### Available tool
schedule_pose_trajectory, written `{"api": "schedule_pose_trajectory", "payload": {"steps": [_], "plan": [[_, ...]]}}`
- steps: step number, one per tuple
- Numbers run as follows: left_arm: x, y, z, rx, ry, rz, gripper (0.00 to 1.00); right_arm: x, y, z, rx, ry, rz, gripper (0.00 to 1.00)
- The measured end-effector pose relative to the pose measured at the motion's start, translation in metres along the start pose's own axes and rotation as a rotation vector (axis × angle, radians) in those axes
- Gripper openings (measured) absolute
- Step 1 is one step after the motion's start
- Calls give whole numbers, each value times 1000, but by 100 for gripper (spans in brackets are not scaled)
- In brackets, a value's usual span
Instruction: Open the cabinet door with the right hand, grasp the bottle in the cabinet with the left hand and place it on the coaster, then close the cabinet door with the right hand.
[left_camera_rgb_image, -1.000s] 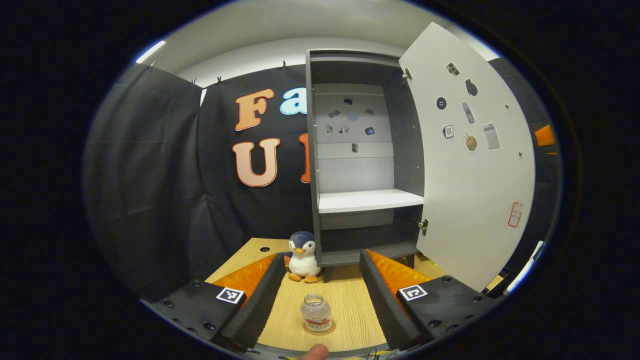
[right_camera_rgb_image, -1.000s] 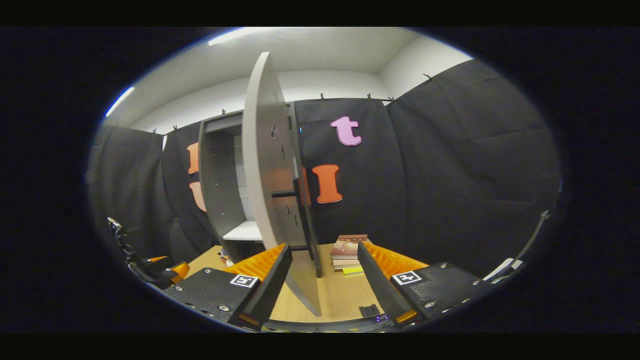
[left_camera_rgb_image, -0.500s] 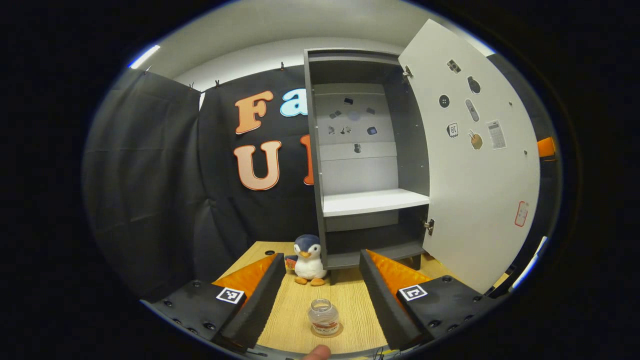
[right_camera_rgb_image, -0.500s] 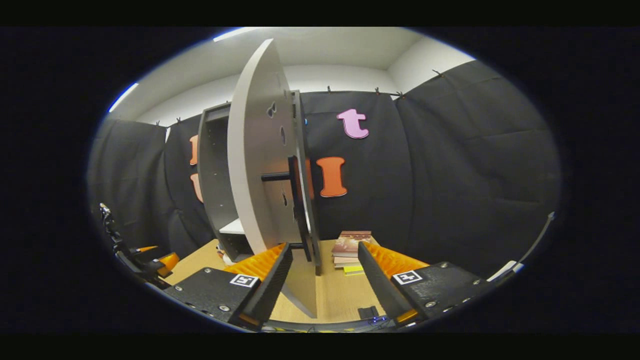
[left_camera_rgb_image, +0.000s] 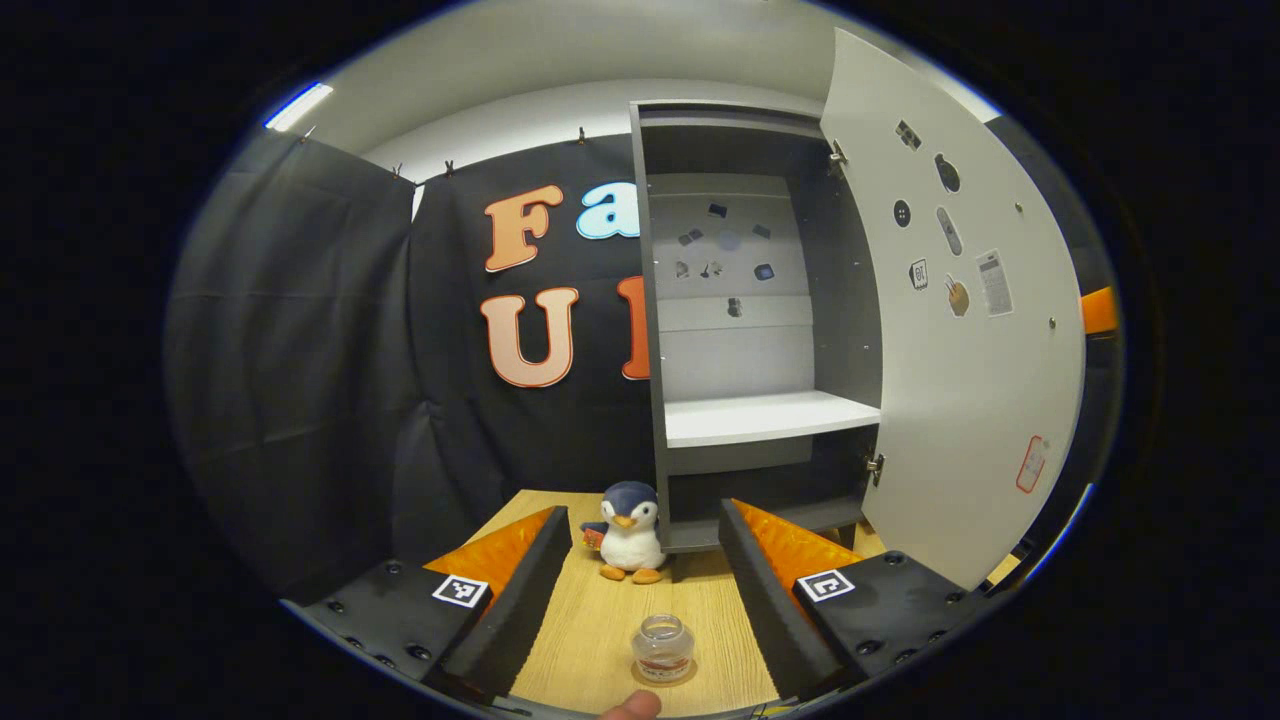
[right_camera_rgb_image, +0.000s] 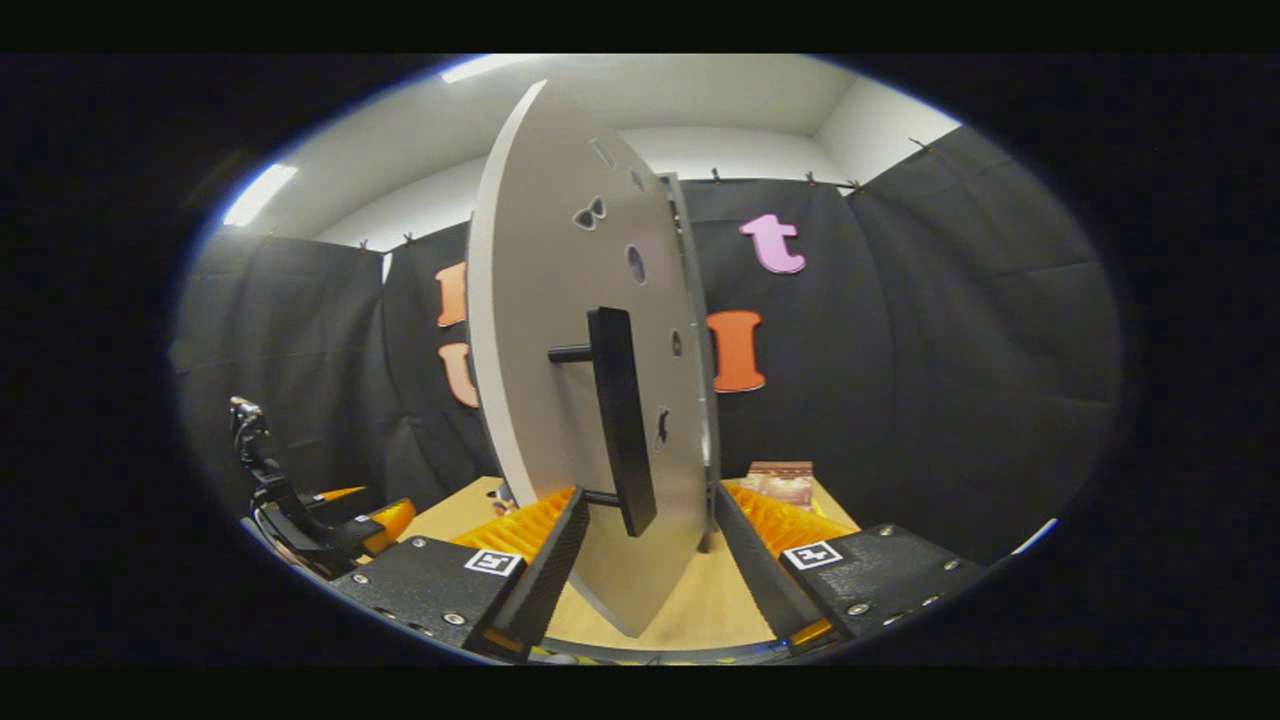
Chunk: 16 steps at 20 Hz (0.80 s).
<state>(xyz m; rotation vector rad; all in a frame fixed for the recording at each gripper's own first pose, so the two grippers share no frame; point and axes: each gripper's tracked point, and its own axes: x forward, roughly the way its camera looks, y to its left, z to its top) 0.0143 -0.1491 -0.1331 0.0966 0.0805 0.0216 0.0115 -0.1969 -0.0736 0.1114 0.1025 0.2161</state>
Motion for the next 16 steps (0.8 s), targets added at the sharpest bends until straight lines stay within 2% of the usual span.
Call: {"api": "schedule_pose_trajectory", "payload": {"steps": [1,2,3,4,5,7,8,10,11,12,16], "plan": [[1,8,1,-1,-8,14,98,9,10,-1,9,-6,6,89],[4,18,1,-6,-10,28,97,13,19,-3,16,-11,32,72],[5,25,-2,-8,-5,42,96,21,32,-7,24,-5,59,72],[8,37,-4,-10,-3,64,96,28,44,-11,42,-3,83,81],[11,48,-6,-14,3,80,98,36,54,-14,53,-3,103,82],[19,69,-10,-16,11,117,95,52,67,-20,54,4,136,83],[22,80,-10,-18,14,135,98,54,66,-16,46,1,147,77],[28,96,-8,-23,8,164,98,68,72,-14,16,-2,151,91],[32,104,-6,-23,4,174,95,72,77,-15,5,-1,159,91],[35,112,-5,-22,0,184,95,77,81,-16,1,-5,164,88],[48,137,14,-31,-43,214,98,93,94,-15,-29,-20,160,88]]}}
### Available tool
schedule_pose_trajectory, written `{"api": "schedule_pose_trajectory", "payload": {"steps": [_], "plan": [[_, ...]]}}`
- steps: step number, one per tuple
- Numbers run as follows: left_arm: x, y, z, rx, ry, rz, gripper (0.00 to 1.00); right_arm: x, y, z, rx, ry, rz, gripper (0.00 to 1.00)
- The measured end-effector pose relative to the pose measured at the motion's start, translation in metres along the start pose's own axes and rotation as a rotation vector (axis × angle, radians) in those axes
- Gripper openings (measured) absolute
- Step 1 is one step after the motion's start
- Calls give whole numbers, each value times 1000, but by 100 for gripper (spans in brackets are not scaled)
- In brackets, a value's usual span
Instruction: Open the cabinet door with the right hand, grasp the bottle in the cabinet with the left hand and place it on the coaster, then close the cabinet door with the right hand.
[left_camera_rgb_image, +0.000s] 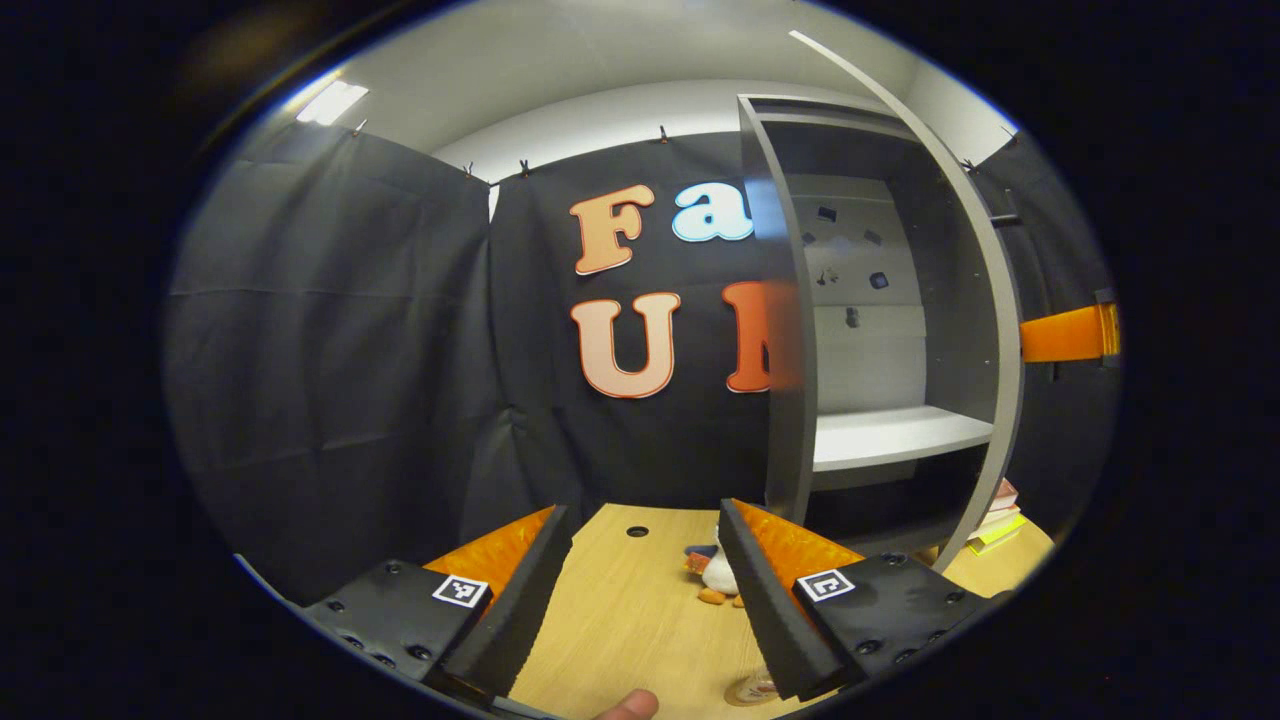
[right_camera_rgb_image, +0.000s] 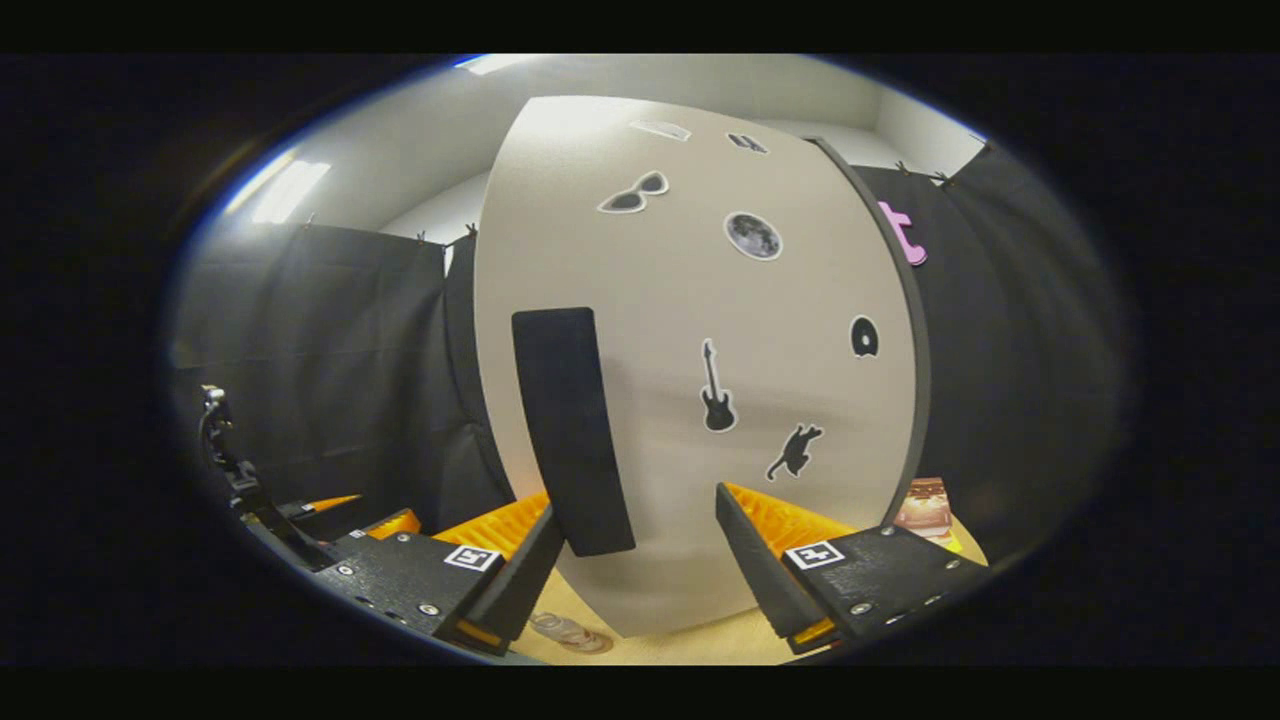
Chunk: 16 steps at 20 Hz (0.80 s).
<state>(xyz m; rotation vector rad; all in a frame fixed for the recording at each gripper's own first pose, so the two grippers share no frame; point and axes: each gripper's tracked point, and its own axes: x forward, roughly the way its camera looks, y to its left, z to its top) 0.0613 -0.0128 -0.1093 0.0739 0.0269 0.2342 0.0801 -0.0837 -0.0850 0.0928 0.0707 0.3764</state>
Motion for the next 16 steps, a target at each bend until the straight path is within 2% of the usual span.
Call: {"api": "schedule_pose_trajectory", "payload": {"steps": [4,7,9,12,14,16], "plan": [[22,9,9,-6,-22,-8,98,15,6,2,-17,-6,-18,91],[39,15,16,-7,-39,-11,98,22,9,3,-34,-11,-30,89],[50,15,18,-6,-48,-23,94,27,10,4,-38,-12,-38,89],[63,13,16,-10,-50,-49,98,33,11,6,-48,-26,-59,91],[68,12,14,-16,-44,-64,94,38,12,7,-46,-28,-67,90],[75,9,13,-23,-39,-80,98,39,12,7,-38,-32,-88,92]]}}
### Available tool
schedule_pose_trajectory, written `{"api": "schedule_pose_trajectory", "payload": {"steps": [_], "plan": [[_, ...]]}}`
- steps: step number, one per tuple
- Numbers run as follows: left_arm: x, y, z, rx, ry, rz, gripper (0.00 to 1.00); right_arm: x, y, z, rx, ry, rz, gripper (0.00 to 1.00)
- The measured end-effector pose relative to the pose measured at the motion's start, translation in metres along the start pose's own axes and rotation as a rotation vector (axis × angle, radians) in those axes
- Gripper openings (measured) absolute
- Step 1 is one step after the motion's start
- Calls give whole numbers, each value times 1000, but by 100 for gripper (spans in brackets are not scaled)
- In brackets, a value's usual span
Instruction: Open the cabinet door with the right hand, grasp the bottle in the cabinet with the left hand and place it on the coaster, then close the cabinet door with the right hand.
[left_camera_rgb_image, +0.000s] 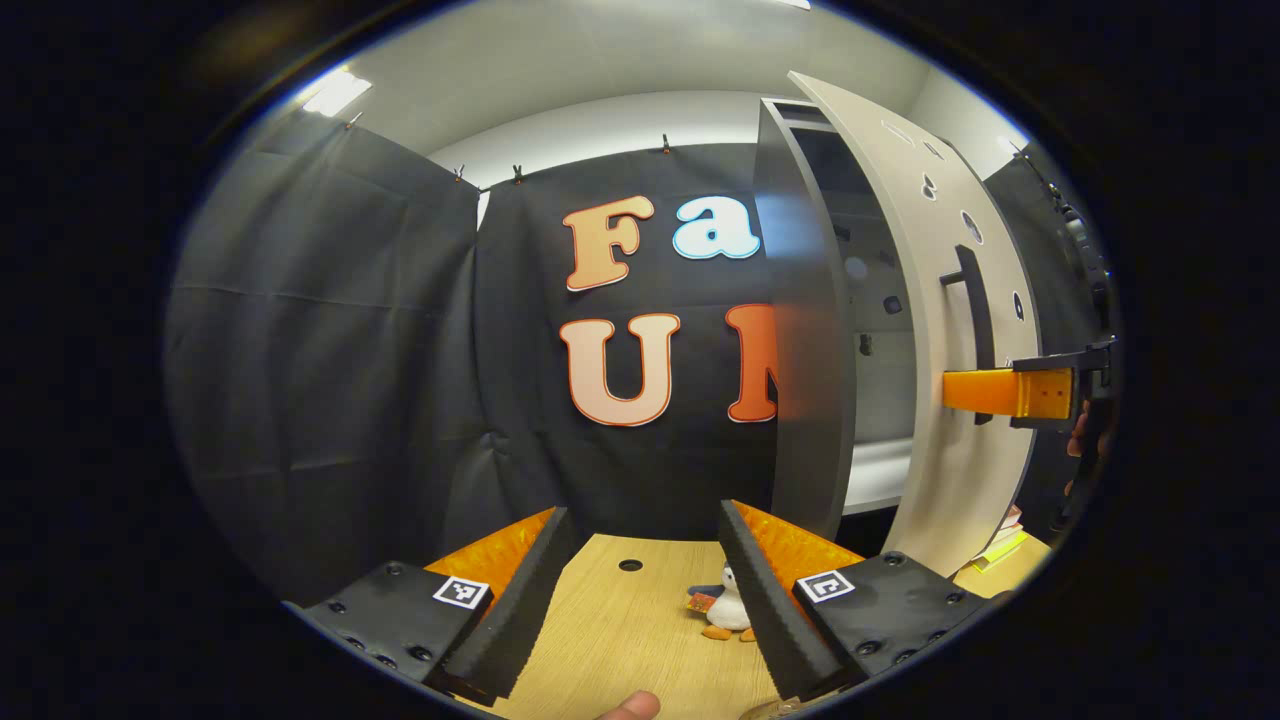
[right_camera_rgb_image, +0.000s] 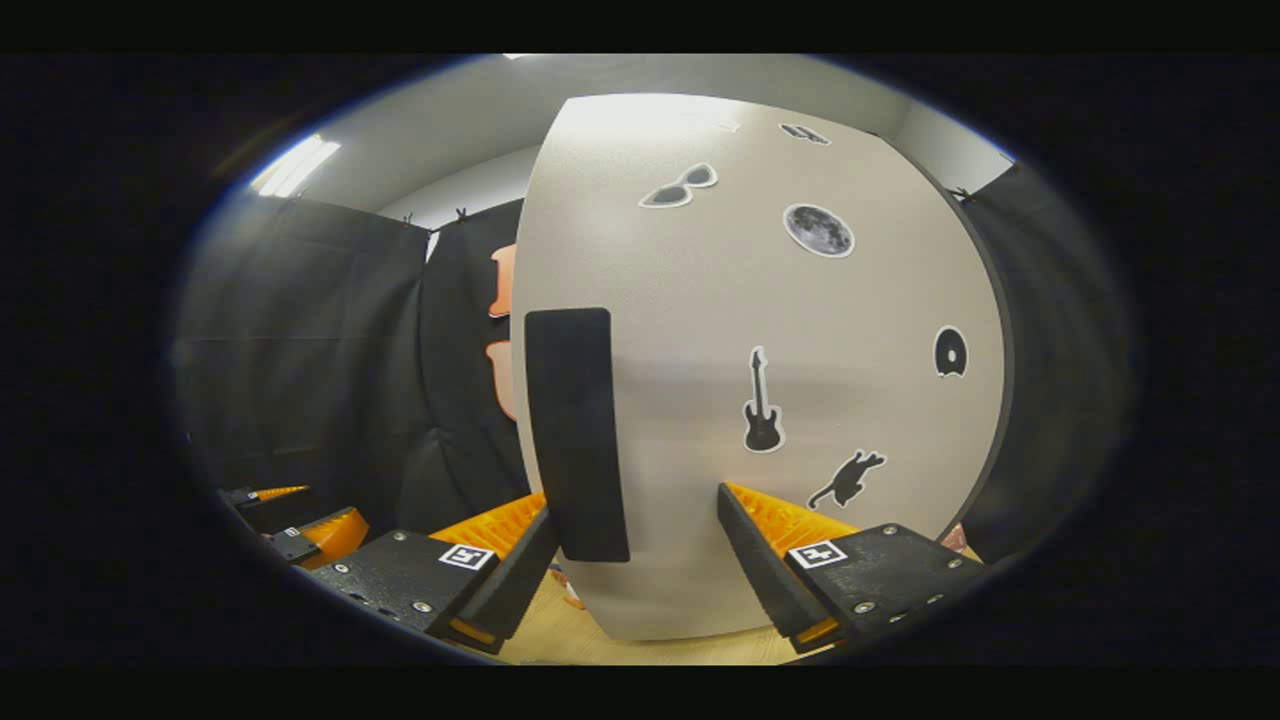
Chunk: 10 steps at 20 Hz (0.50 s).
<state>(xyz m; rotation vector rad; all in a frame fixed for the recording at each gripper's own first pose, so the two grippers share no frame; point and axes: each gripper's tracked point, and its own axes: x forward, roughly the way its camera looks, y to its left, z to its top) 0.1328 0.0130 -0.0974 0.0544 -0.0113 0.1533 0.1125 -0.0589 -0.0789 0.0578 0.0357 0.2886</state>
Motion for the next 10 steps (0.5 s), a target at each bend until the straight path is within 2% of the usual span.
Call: {"api": "schedule_pose_trajectory", "payload": {"steps": [1,5,10], "plan": [[3,-2,-2,-3,6,-10,94,2,-1,0,-5,-5,-15,92],[14,-9,-12,-21,36,-35,98,6,0,1,-15,-22,-64,94],[28,-18,-24,-123,114,-65,96,16,-5,-4,-31,-33,-106,94]]}}
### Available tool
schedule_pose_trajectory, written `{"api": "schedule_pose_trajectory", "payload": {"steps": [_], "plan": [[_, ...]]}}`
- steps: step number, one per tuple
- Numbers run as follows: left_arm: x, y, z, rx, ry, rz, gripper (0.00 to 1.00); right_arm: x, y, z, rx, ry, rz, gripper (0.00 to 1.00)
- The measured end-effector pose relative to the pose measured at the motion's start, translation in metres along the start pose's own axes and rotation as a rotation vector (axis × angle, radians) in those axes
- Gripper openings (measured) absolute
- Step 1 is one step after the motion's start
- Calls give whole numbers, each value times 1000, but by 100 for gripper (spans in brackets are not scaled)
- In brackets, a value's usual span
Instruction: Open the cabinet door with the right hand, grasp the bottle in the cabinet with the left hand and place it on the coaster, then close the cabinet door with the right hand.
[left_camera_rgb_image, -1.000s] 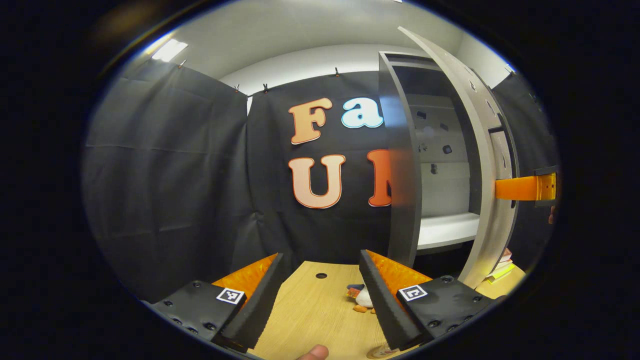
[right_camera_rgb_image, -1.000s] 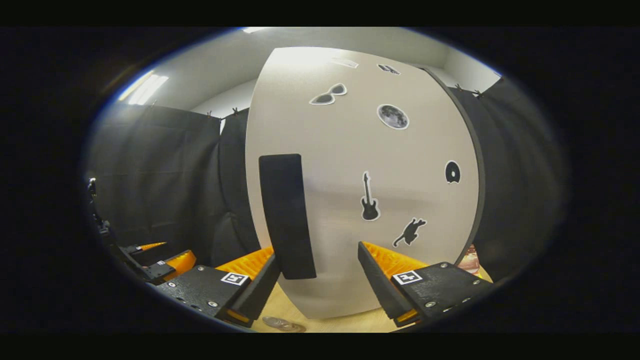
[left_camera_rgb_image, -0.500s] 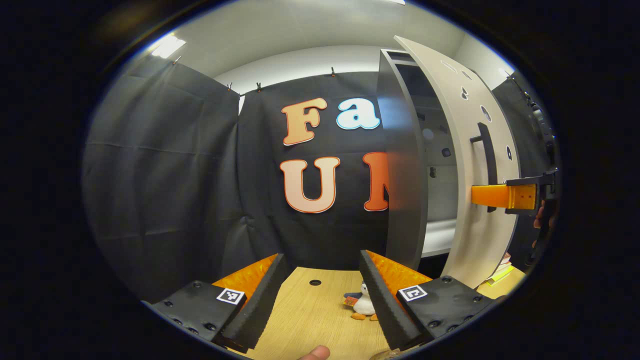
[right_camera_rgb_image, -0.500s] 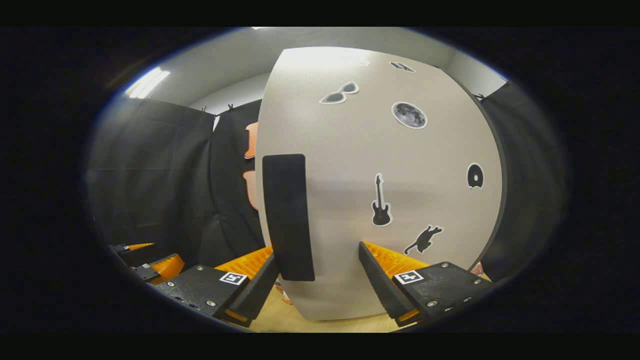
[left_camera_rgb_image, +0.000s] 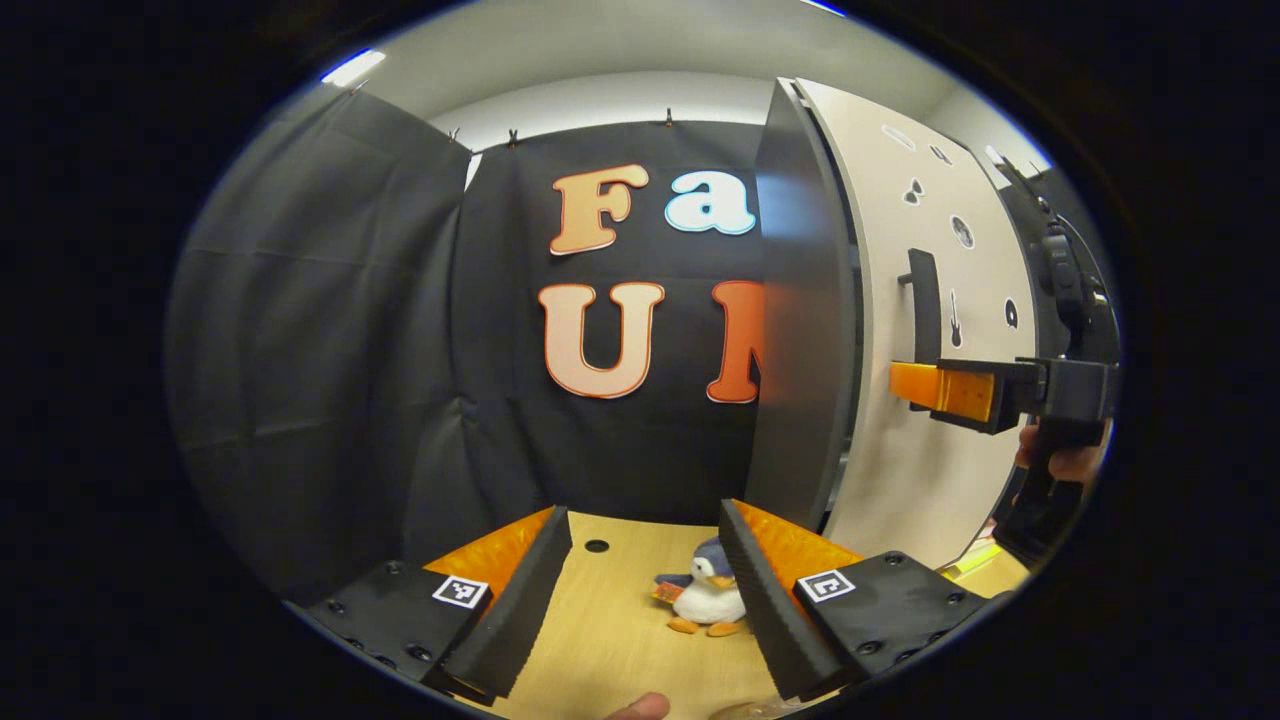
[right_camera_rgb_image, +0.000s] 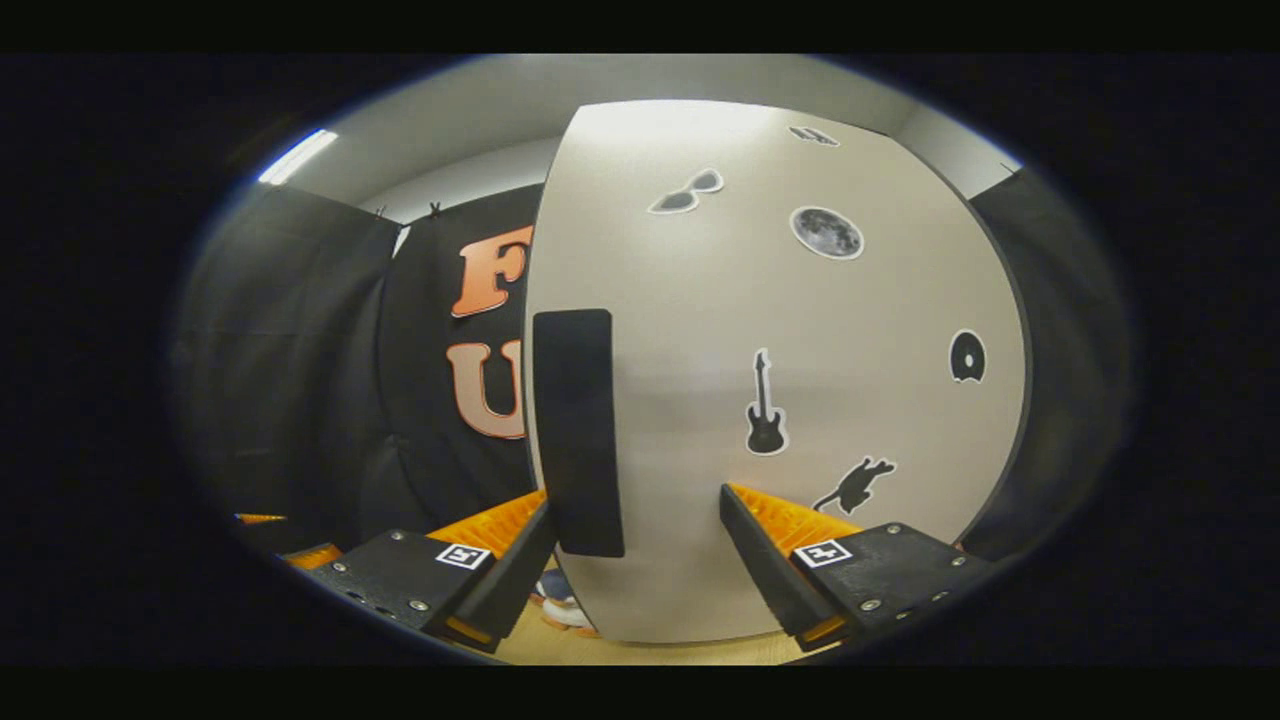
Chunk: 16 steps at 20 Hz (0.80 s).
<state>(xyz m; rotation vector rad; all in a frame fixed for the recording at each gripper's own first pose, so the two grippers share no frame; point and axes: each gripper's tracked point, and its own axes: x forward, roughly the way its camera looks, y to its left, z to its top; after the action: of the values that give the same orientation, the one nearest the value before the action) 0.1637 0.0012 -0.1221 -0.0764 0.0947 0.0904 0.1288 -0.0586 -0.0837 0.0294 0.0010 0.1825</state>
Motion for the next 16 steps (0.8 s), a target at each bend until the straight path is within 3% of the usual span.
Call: {"api": "schedule_pose_trajectory", "payload": {"steps": [2,9,13,16], "plan": [[1,11,7,-33,-4,36,97,7,-2,-2,-11,-2,-16,96],[0,10,15,-19,-4,30,97,12,-5,-4,-29,-4,-40,95],[-8,0,14,-20,29,24,96,1,4,-13,-10,40,36,95],[-23,-16,21,-33,40,3,94,-32,-4,-15,6,40,36,95]]}}
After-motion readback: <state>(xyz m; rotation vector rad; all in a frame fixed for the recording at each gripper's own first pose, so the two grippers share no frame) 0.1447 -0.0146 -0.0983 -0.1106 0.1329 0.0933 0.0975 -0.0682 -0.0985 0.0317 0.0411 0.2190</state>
